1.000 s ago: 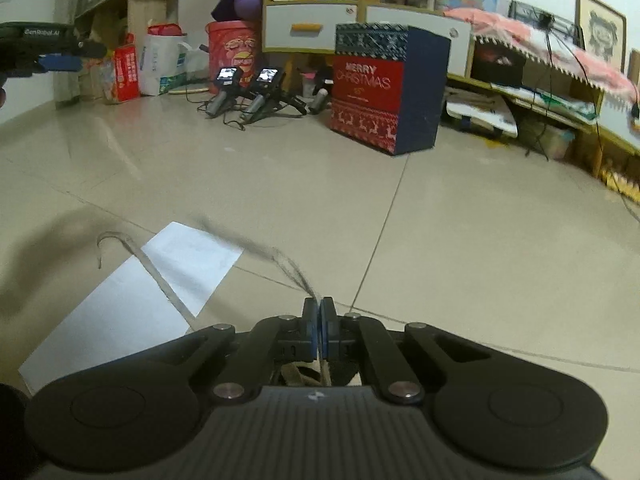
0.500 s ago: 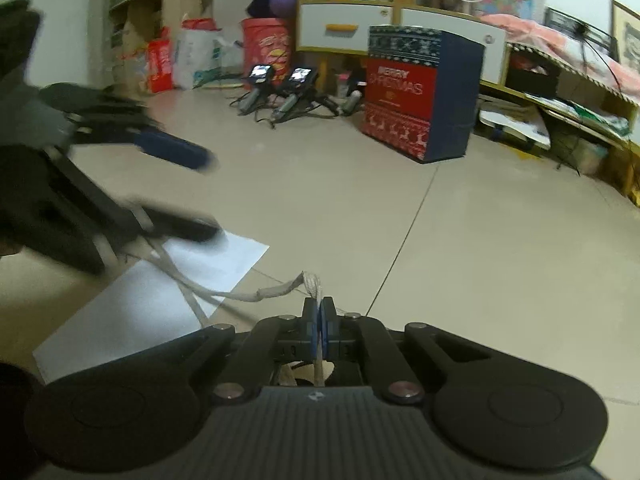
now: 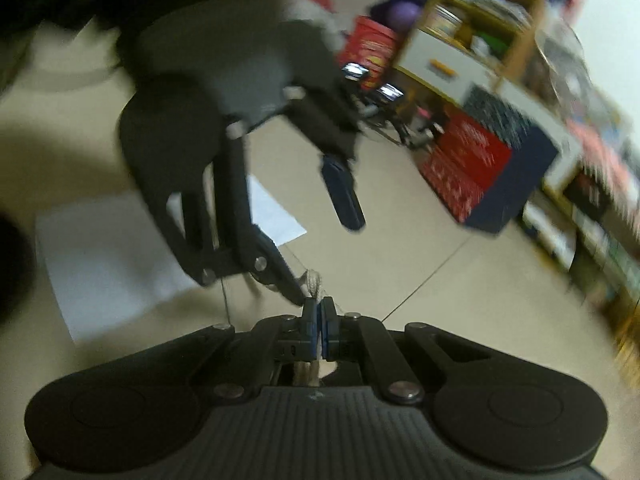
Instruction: Lace up shoes with both hands
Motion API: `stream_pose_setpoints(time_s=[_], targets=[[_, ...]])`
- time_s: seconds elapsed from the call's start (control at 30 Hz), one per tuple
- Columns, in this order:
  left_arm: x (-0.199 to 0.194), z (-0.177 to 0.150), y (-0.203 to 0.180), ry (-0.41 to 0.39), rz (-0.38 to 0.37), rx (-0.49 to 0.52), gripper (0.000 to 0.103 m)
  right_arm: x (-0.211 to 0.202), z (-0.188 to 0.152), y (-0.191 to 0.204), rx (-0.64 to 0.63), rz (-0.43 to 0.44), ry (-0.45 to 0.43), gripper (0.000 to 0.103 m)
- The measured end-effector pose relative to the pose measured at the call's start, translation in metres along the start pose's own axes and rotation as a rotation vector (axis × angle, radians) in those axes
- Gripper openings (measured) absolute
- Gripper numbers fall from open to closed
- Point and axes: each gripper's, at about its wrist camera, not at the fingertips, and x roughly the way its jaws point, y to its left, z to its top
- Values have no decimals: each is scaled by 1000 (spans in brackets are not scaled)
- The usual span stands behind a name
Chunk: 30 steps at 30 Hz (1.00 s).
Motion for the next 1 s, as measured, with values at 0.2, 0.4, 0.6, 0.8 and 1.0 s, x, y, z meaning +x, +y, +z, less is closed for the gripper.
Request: stream_pose_setpoints(time_s=[0.2,0.4,0.6,0.8,1.0], targets=[[12,-2,-15,43,-47,48,8,-5,0,18,-207,-18,7,3],[2,-2,-28,49,62,70,7,-6,-2,20,-248,-95,26,3],[-17,-2,-40,62,133,86,8,-12,-5,22,-270,-122,7,3],[-29,5,-20,26,34,-3,14,-13,-17,40,-424,-105,-23,3],[-10,5,-8,52,-91,0,17,-21,-25,46,-539,-88,-35,3]])
